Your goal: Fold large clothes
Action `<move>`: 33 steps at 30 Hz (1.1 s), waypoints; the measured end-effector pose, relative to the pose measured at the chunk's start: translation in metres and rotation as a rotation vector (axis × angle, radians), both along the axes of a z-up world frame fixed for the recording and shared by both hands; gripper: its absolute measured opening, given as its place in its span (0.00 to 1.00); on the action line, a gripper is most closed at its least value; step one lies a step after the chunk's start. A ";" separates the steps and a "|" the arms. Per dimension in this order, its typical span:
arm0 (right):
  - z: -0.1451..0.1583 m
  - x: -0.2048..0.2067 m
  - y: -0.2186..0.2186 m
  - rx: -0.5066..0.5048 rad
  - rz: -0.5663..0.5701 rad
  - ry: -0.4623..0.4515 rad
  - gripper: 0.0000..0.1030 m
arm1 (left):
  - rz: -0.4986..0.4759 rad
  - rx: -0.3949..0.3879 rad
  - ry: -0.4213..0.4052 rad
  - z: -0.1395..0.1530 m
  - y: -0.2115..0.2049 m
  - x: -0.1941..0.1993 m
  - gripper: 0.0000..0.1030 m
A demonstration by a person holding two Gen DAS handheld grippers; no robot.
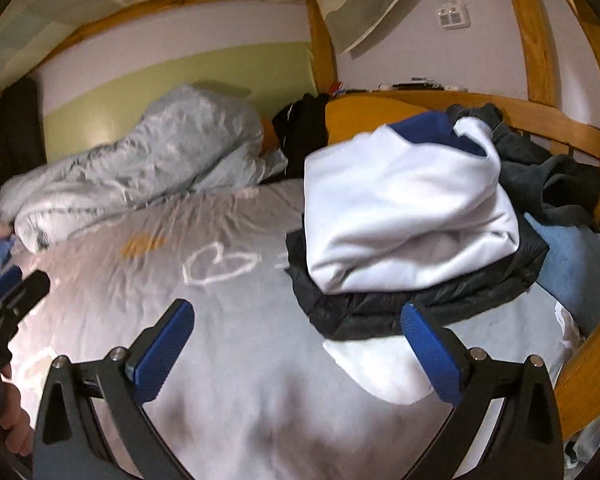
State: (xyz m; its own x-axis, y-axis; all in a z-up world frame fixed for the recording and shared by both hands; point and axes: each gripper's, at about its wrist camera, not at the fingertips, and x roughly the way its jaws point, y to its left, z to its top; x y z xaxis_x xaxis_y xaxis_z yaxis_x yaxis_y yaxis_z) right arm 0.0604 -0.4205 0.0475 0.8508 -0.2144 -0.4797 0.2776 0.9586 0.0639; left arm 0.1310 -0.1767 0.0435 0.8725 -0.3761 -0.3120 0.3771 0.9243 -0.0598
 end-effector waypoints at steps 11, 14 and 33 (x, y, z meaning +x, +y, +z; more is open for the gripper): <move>-0.026 0.010 0.000 0.011 -0.004 0.076 1.00 | -0.018 0.021 -0.044 -0.056 -0.014 0.007 1.00; -0.027 0.011 0.003 -0.018 -0.009 0.084 1.00 | -0.027 0.013 -0.015 -0.057 -0.014 0.014 1.00; -0.048 0.008 0.014 -0.082 -0.092 0.161 1.00 | -0.025 -0.015 -0.043 -0.059 -0.013 0.009 1.00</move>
State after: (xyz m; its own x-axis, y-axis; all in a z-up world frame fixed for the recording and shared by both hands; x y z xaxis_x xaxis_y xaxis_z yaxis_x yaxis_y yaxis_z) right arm 0.0686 -0.4062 -0.0002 0.7397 -0.3322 -0.5852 0.3650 0.9287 -0.0658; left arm 0.1396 -0.1902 -0.0153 0.8752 -0.4026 -0.2682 0.4027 0.9135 -0.0570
